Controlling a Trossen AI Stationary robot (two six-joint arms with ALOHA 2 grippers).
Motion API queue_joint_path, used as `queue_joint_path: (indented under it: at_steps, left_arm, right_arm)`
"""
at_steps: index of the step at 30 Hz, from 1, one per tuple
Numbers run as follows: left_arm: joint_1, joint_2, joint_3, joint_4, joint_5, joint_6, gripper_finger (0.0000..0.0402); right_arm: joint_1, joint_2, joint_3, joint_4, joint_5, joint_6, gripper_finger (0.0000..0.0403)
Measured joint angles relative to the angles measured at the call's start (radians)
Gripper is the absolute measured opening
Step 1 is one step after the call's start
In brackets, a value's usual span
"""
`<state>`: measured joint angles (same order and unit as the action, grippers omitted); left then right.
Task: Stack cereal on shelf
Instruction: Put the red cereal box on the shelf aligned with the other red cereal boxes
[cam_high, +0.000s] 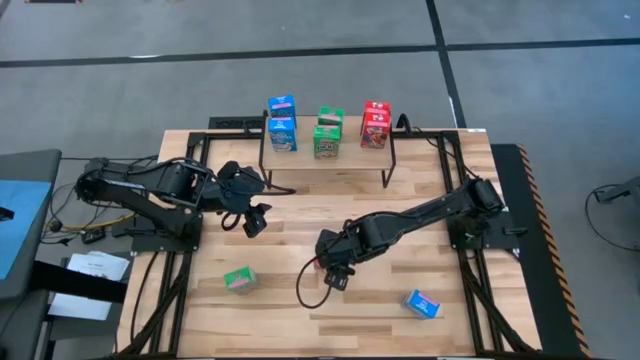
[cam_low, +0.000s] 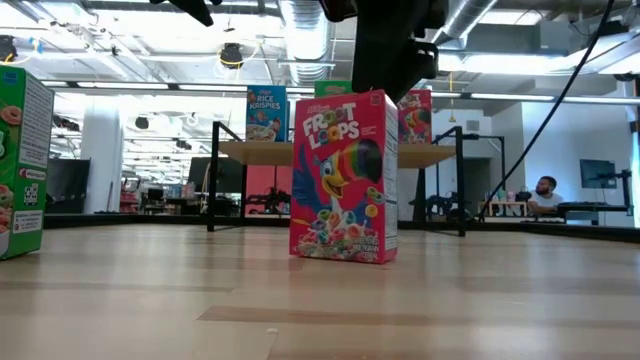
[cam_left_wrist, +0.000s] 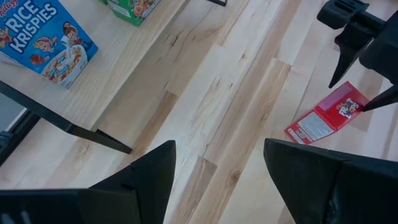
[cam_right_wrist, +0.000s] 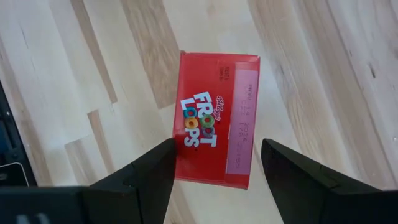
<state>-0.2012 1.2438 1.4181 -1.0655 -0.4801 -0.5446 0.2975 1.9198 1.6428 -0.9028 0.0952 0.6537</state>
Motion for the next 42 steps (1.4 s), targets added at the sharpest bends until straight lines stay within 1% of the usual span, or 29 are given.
queue_joint_path:
  at_steps: [11, 14, 17, 24, 42]
  left_arm:
    - [0.000, 0.000, 0.000, 0.000, -0.001, -0.002, 0.0234]
    - [0.000, 0.000, 0.000, 0.000, -0.001, -0.002, 0.0234]
    - [0.000, 0.000, 0.000, 0.000, 0.002, -0.002, 0.0234]
    - [-0.001, 0.000, 0.000, 0.001, 0.083, -0.002, 0.0234]
    - [0.000, 0.000, 0.000, 0.001, 0.082, -0.002, 0.0234]
  right_arm:
    - [0.009, 0.001, 0.000, -0.002, 0.000, 0.002, 0.0261]
    - [0.009, 0.001, 0.001, -0.003, 0.008, 0.043, 0.0261]
    - [0.009, 0.001, 0.001, -0.003, 0.011, 0.049, 0.0261]
    - [0.010, 0.001, 0.001, -0.002, 0.011, 0.048, 0.0261]
    - [0.010, -0.006, 0.002, 0.006, 0.011, 0.052, 0.0261]
